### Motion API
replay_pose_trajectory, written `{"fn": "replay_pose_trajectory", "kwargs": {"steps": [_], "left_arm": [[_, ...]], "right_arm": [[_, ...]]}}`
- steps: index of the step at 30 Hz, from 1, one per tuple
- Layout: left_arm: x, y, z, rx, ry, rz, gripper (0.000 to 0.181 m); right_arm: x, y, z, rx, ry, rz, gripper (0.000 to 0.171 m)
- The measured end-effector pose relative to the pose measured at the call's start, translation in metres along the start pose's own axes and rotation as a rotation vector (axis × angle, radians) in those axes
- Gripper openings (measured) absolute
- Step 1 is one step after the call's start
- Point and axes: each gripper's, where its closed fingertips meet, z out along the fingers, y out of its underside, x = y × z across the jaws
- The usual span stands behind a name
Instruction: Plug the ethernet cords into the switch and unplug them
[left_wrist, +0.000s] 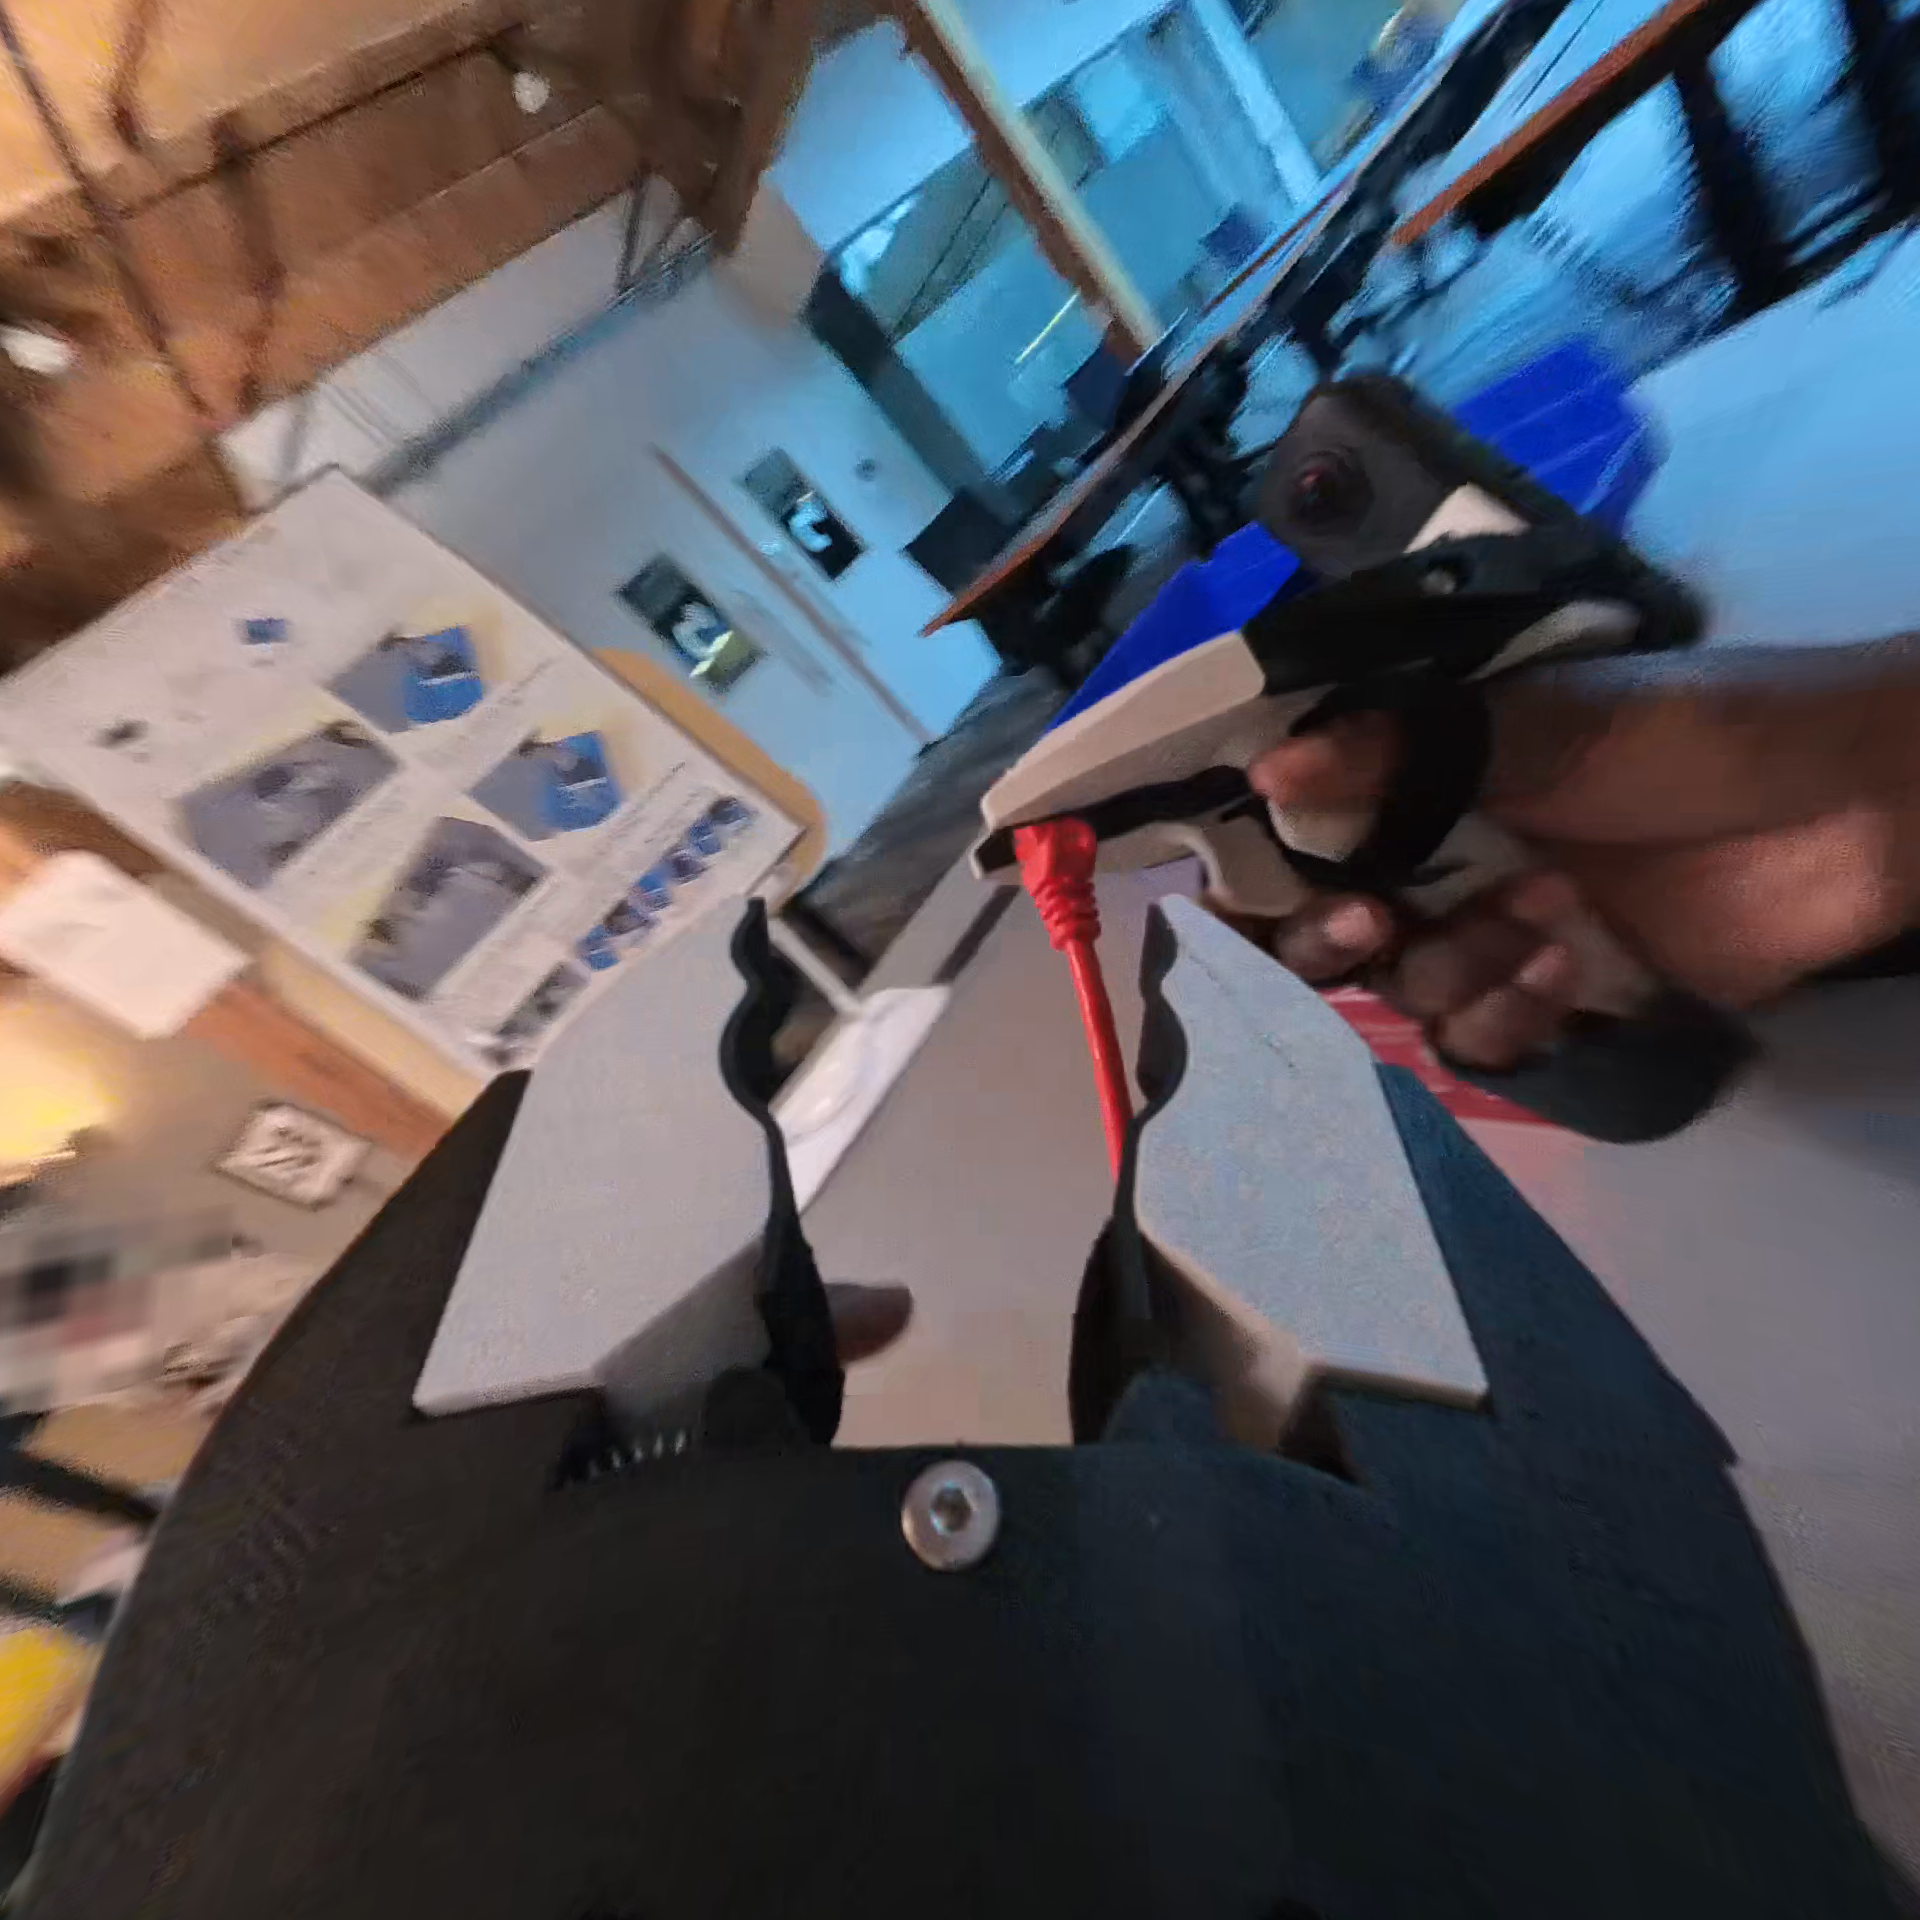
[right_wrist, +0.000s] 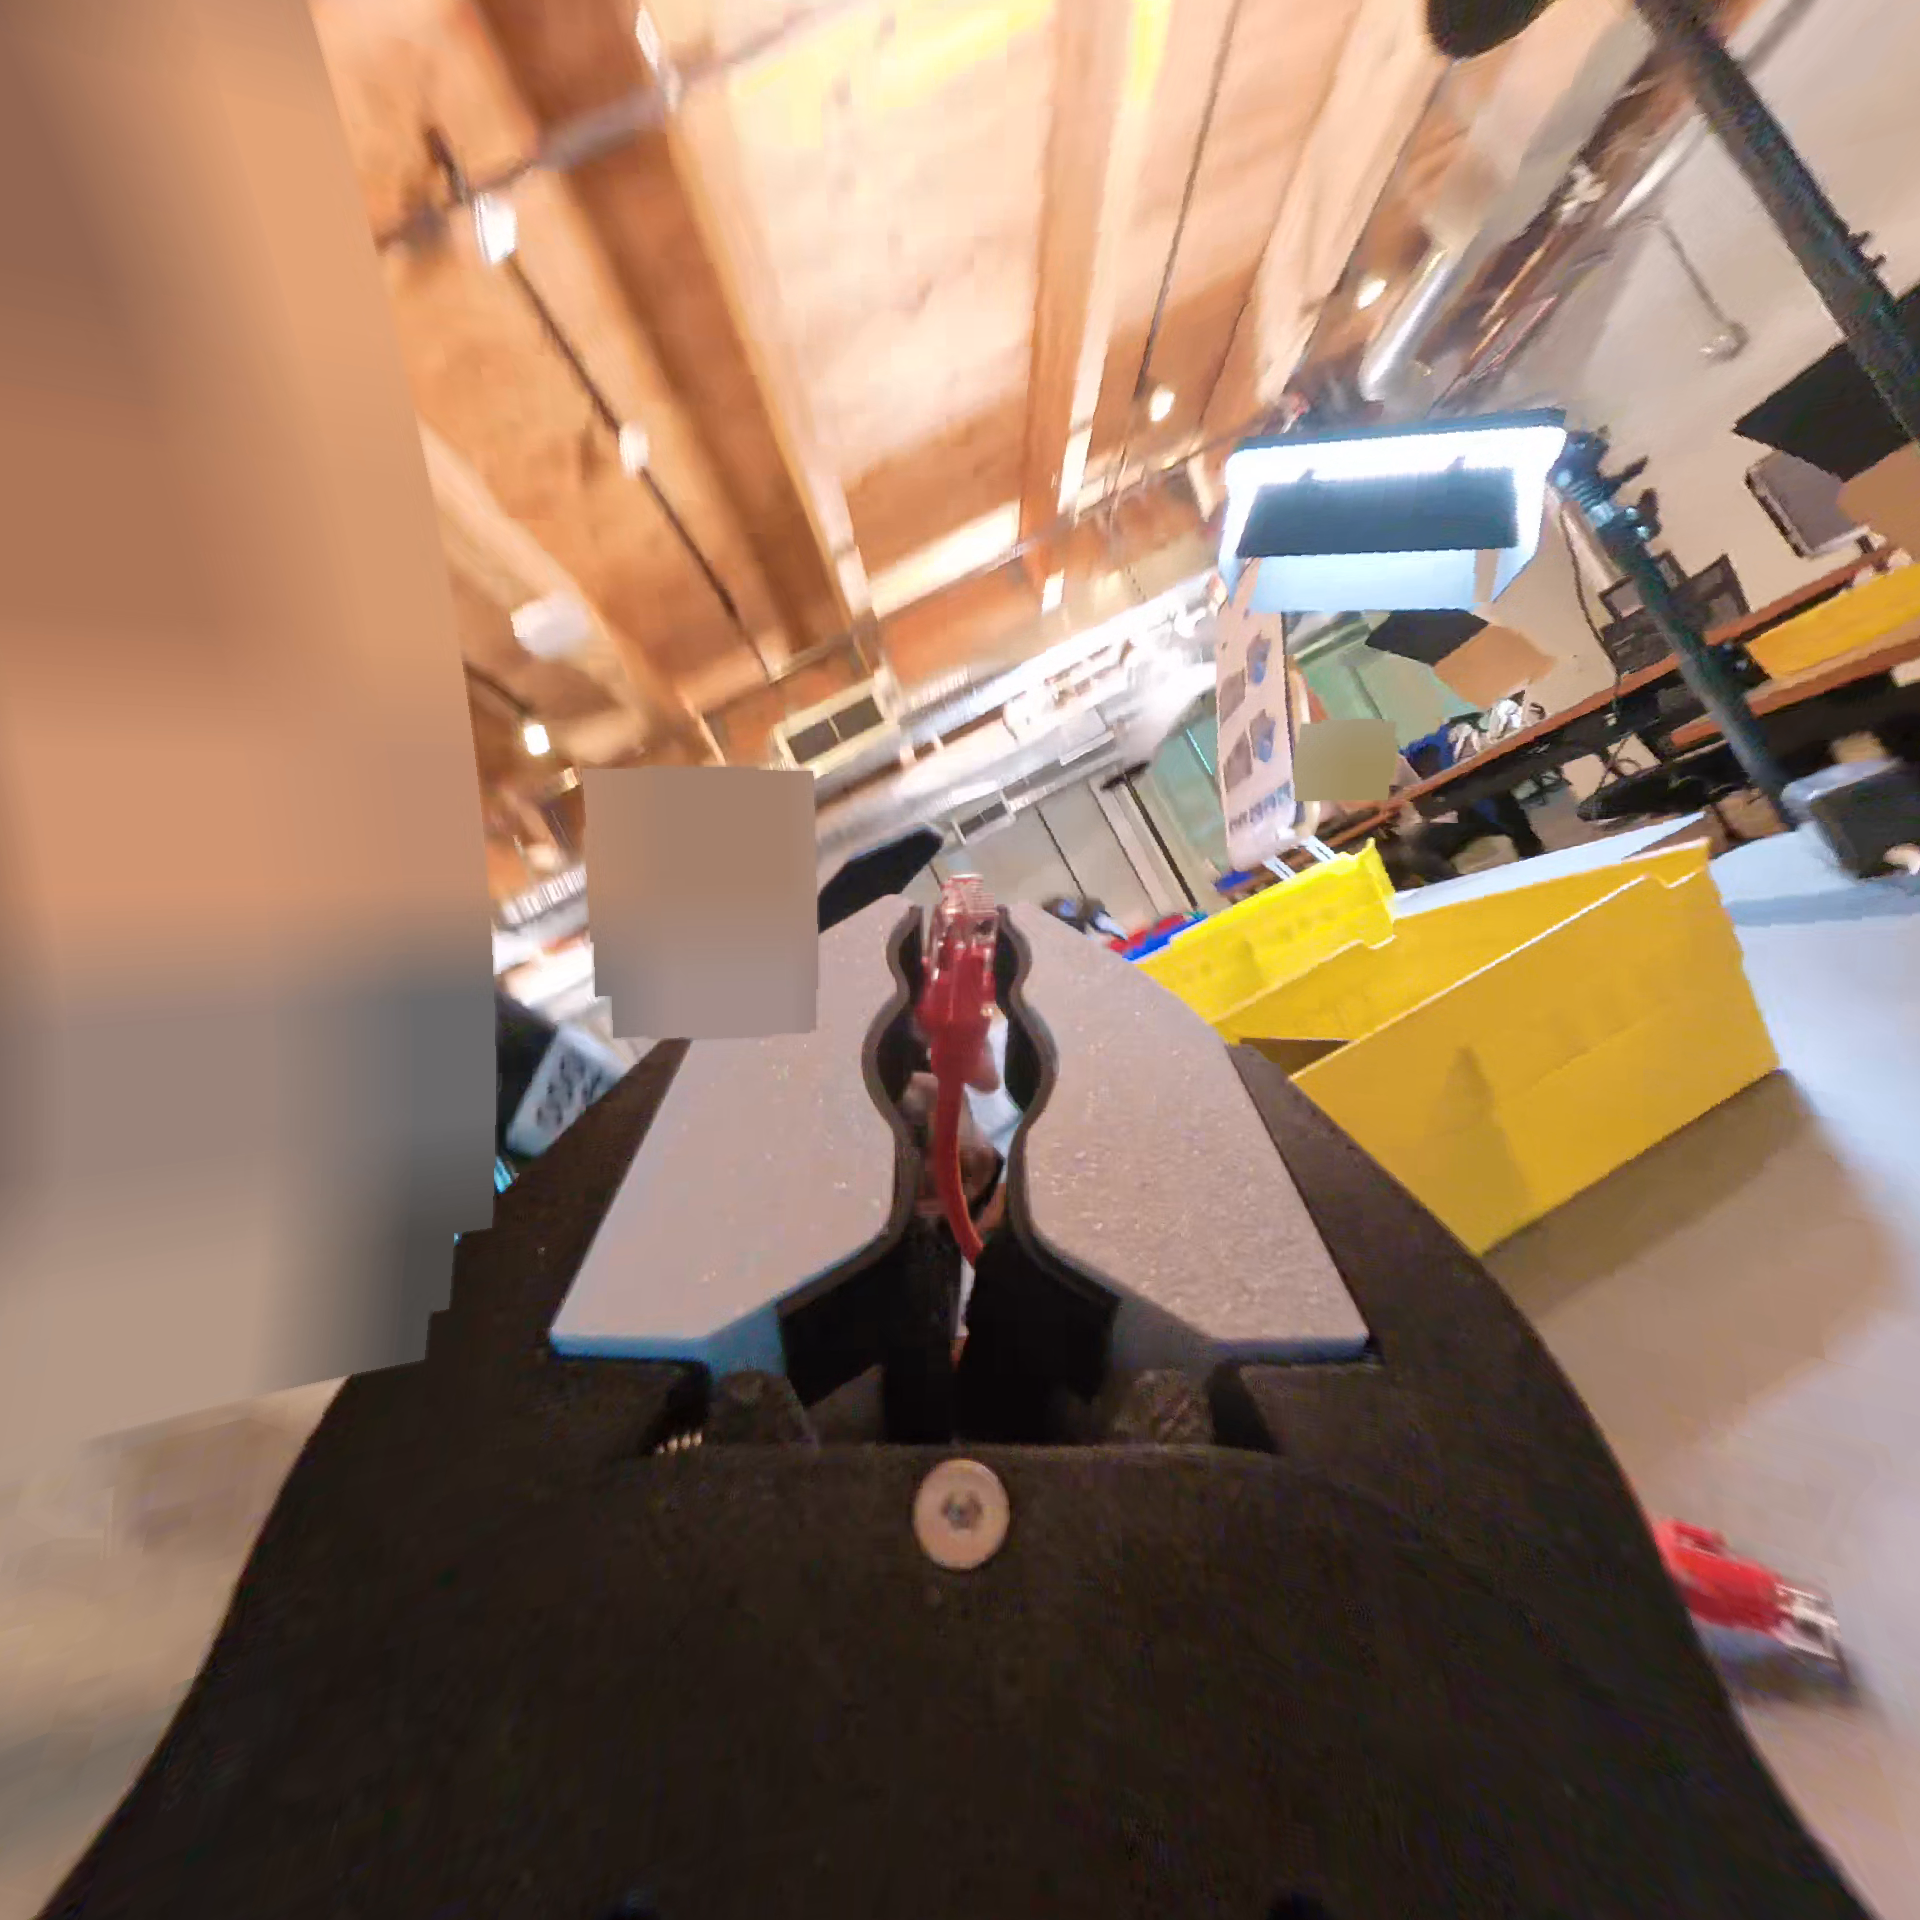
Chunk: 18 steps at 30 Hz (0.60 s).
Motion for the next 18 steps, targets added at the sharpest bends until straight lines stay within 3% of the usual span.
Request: {"fn": "replay_pose_trajectory", "kwargs": {"steps": [3, 7, 9, 12, 15, 18], "left_arm": [[0.018, 0.006, 0.014, -0.044, 0.007, 0.143, 0.066], [0.010, 0.016, 0.023, -0.100, -0.122, 0.173, 0.028], [0.014, 0.019, 0.023, -0.100, -0.097, 0.206, 0.014], [0.015, 0.019, 0.019, -0.089, -0.037, 0.133, 0.011], [0.018, 0.013, 0.005, -0.027, 0.114, -0.040, 0.011], [0.030, 0.011, -0.018, 0.011, 0.339, -0.162, 0.011]], "right_arm": [[0.008, -0.001, 0.000, 0.079, 0.010, 0.143, 0.013], [0.010, 0.002, 0.001, 0.101, 0.005, 0.218, 0.012], [0.009, 0.002, 0.001, 0.100, 0.008, 0.227, 0.013], [0.003, 0.006, 0.003, 0.037, -0.034, 0.186, 0.019], [-0.019, 0.008, 0.001, -0.091, -0.137, -0.080, 0.036], [-0.026, 0.027, -0.010, -0.337, -0.123, -0.579, 0.050]]}}
